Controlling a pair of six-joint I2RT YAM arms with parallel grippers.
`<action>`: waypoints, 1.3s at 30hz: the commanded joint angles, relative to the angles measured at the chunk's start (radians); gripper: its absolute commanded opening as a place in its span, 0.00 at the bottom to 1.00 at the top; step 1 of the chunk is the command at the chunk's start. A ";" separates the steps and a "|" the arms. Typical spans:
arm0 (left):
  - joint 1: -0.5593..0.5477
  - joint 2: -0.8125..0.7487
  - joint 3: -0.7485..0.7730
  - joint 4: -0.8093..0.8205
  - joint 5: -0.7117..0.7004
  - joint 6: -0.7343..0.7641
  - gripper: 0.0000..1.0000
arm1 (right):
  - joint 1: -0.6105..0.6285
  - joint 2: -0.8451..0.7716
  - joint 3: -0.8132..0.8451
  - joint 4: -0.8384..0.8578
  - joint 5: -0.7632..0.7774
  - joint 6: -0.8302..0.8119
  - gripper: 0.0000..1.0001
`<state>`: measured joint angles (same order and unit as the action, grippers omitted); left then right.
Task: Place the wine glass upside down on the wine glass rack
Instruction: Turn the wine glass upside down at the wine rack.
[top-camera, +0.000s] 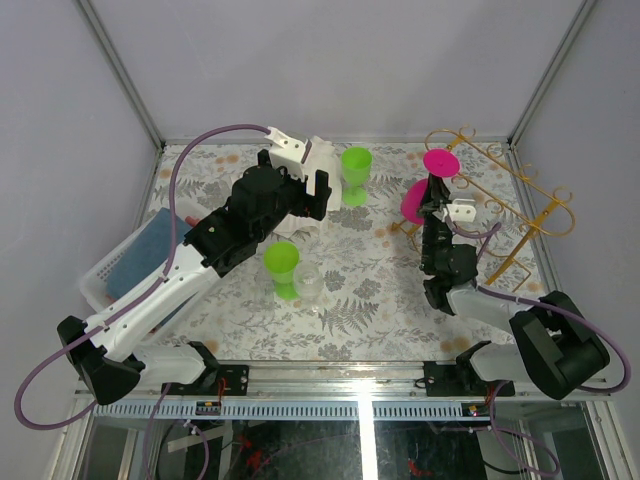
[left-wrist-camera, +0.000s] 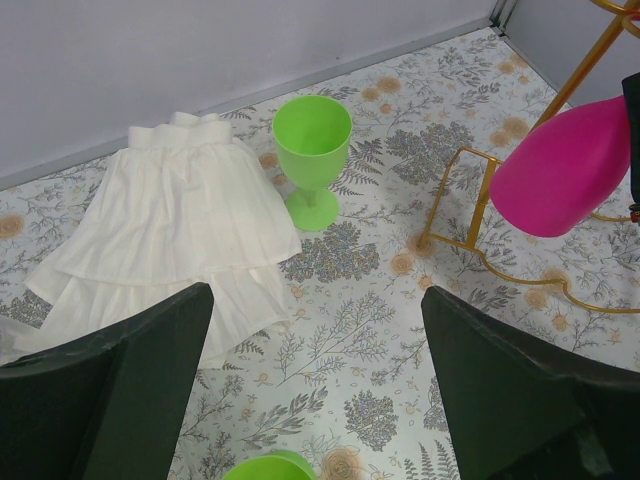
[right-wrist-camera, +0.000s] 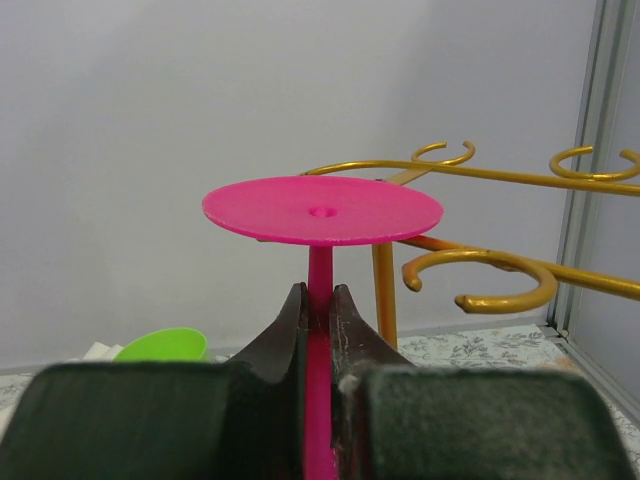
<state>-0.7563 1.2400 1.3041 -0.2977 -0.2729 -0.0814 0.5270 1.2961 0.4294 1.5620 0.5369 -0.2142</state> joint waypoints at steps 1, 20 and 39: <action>0.007 -0.018 -0.006 0.065 -0.015 0.005 0.86 | -0.005 0.006 0.026 0.137 0.024 -0.002 0.00; 0.007 -0.018 -0.007 0.064 -0.015 0.004 0.86 | -0.005 -0.025 0.046 0.090 -0.212 0.007 0.00; 0.008 -0.022 -0.007 0.065 -0.020 0.006 0.86 | -0.005 0.011 0.083 0.062 0.016 0.018 0.00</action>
<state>-0.7563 1.2400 1.3041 -0.2977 -0.2733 -0.0814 0.5270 1.3102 0.4770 1.5608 0.4789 -0.2058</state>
